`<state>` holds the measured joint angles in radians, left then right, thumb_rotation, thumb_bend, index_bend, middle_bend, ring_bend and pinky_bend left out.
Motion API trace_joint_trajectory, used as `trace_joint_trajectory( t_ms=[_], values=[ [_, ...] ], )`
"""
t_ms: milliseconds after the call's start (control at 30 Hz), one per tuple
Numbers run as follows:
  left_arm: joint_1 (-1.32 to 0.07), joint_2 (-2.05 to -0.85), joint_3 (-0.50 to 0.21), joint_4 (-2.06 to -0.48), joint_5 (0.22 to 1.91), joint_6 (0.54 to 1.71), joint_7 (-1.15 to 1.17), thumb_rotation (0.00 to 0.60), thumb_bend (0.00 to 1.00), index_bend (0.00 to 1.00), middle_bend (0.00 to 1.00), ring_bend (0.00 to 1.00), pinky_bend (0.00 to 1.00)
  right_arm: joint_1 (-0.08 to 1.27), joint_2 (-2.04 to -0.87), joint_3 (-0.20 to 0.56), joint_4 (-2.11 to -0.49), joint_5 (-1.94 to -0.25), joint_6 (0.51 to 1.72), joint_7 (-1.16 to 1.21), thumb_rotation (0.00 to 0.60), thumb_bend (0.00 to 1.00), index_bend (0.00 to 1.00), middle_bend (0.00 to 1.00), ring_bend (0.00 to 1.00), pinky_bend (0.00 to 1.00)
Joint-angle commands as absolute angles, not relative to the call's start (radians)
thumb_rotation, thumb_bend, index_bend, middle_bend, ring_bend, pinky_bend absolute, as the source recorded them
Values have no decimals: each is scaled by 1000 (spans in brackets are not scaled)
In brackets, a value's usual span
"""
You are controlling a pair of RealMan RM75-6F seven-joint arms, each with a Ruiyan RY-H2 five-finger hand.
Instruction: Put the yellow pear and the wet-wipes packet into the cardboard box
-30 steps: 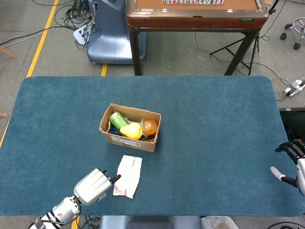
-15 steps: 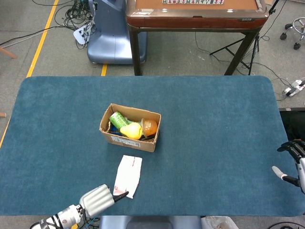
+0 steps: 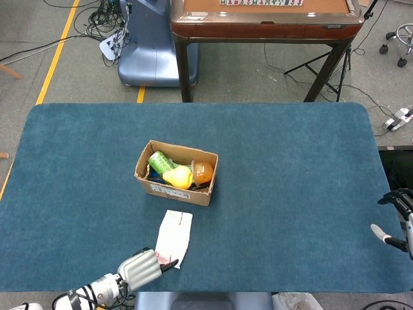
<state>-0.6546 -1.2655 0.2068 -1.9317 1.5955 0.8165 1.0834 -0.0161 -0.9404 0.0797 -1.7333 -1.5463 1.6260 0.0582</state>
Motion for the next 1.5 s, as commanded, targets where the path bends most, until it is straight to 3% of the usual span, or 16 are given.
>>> trace_joint_trajectory(
  t_ms=[33, 1100, 1500],
  values=[
    [-663, -1294, 189, -1928, 1531, 773, 1148, 600, 337, 8, 854, 691, 870, -18, -939, 80, -1736, -1548, 1630, 58, 600, 33, 431, 355, 229, 246],
    [-707, -1370, 195, -1976, 1332, 777, 1345, 600, 347, 1, 853, 692, 870, -37, -919, 95, -1743, -1544, 1670, 95, 600, 34, 432, 355, 229, 246],
    [-725, -1349, 242, -2018, 1199, 874, 1467, 600, 348, 0, 853, 692, 870, -39, -916, 96, -1744, -1547, 1671, 101, 600, 34, 431, 355, 229, 246]
  ],
)
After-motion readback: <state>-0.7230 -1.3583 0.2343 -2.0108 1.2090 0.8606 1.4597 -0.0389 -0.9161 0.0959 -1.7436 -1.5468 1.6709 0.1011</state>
